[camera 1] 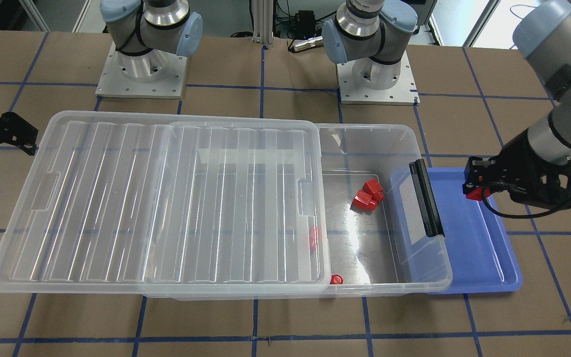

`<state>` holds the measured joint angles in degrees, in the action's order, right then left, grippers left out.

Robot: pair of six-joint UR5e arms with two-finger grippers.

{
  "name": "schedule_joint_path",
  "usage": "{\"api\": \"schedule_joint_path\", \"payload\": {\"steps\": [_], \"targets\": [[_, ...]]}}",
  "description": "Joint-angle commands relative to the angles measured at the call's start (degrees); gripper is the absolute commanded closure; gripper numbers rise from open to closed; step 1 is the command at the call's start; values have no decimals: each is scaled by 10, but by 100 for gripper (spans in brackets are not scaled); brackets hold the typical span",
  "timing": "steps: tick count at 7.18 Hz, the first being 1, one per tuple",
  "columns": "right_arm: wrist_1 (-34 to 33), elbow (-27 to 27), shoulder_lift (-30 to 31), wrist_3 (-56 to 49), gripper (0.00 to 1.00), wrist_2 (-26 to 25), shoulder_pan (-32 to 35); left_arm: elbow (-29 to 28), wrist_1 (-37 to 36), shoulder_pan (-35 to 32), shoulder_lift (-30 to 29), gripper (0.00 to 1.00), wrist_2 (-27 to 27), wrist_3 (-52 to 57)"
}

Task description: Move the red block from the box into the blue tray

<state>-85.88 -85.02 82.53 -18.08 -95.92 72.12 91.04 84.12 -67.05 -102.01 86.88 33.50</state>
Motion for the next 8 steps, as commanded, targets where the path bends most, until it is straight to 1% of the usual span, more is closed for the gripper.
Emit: {"api": "schedule_joint_path", "payload": {"steps": [1, 2, 3, 4, 5, 6, 7, 8], "targets": [[-13, -1, -2, -9, 0, -3, -11, 33, -71, 48, -43, 100, -21, 85], [-41, -3, -8, -5, 0, -21, -19, 74, -157, 48, -66, 100, -23, 85], [-61, -10, -25, -9, 0, -25, -28, 102, -176, 47, -71, 100, -24, 82], [-71, -19, -37, -10, 0, -22, -40, 112, -193, 49, -76, 100, -22, 87], [-103, -33, -52, -12, 0, -22, -46, 123, -234, 51, -91, 100, -17, 88], [-151, -48, -59, -32, 0, -24, -50, 155, -276, 64, -100, 100, -18, 87], [-162, -61, -59, -38, 0, -24, -52, 168, -313, 67, -103, 94, -18, 87], [-162, -71, -59, -38, 0, -24, -55, 161, -309, 67, -106, 36, -13, 83]]}}
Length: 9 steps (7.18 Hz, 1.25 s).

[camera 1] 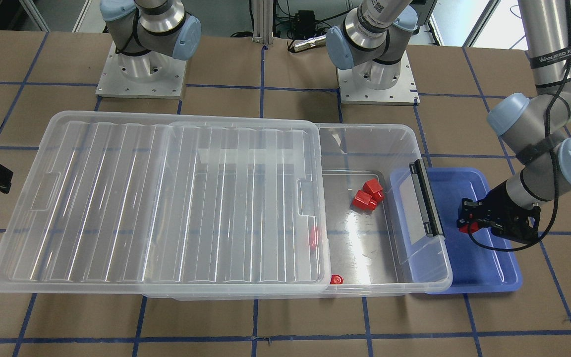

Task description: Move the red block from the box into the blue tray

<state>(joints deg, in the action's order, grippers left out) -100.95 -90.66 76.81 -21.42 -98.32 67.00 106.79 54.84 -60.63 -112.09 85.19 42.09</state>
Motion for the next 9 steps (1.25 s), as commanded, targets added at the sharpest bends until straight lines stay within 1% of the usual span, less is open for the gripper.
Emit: {"api": "schedule_joint_path", "payload": {"steps": [1, 2, 3, 4, 5, 6, 7, 8, 9], "targets": [[-11, -27, 1, -5, 0, 1, -5, -6, 0, 2, -1, 27, 16, -13], [-12, -31, 4, -5, 0, 1, -5, -25, 40, -9, 11, 26, 21, -27], [-12, -31, 4, -4, 0, 1, -5, -63, 110, -22, 27, 26, 21, -44], [-11, -32, 4, -4, 0, 2, -5, -113, 186, -44, 43, 26, 22, -47], [-11, -32, 4, -3, 0, 2, -4, -164, 240, -70, 55, 23, 30, -82], [-11, -31, 5, -1, 0, 7, -2, -204, 305, -109, 70, 19, 30, -141], [-11, -31, 5, 3, 0, 8, 1, -225, 332, -157, 88, 7, 32, -218], [-11, -31, 5, 3, 0, 9, 2, -229, 338, -198, 108, 0, 34, -261], [-11, -30, 5, 4, 0, 11, 5, -229, 344, -232, 134, 0, 34, -279]]}}
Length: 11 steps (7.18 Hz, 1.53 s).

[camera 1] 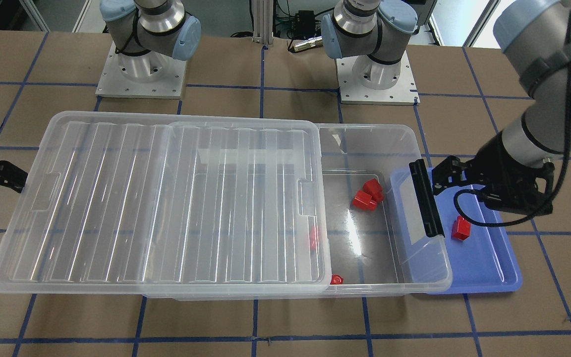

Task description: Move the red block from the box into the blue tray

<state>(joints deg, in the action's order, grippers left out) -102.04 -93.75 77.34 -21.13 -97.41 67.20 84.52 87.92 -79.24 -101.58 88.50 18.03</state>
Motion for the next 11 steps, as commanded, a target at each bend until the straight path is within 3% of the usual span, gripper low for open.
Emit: {"api": "schedule_joint_path", "payload": {"steps": [1, 2, 3, 6, 11], "targets": [[0, 1, -3, 6, 0, 5, 14, -6, 31, -75, 52, 0, 5, -101], [1, 1, -3, 11, 0, 6, 21, -6, 32, -88, 67, 0, 45, -110], [1, 1, -3, 16, 0, 32, 30, -8, 27, -90, 92, 0, 51, -107], [1, 1, -2, 74, 0, 47, 74, 16, 26, -81, 119, 0, 25, -112], [0, 1, -5, 193, 0, 45, 154, 18, 25, -79, 104, 0, 8, -107]]}}
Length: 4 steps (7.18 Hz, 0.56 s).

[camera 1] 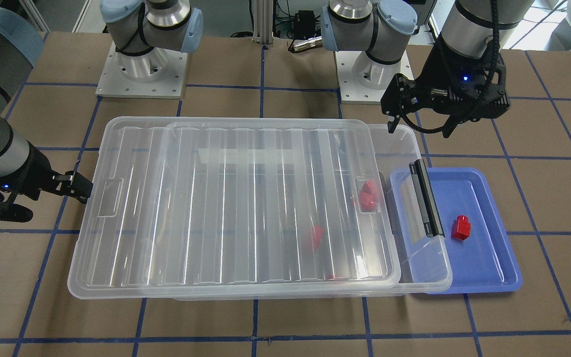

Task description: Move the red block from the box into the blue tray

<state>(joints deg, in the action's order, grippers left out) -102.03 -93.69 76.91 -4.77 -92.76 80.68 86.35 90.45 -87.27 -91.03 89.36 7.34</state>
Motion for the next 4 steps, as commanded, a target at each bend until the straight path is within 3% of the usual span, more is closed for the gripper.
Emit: {"api": "schedule_joint_path", "payload": {"steps": [1, 4], "targets": [[-1, 0, -1, 38, 0, -1, 29, 0, 0, 2, -2, 0, 0, 0], [-3, 0, 0, 39, 0, 7, 35, 0, 0, 4, 0, 0, -2, 0]]}}
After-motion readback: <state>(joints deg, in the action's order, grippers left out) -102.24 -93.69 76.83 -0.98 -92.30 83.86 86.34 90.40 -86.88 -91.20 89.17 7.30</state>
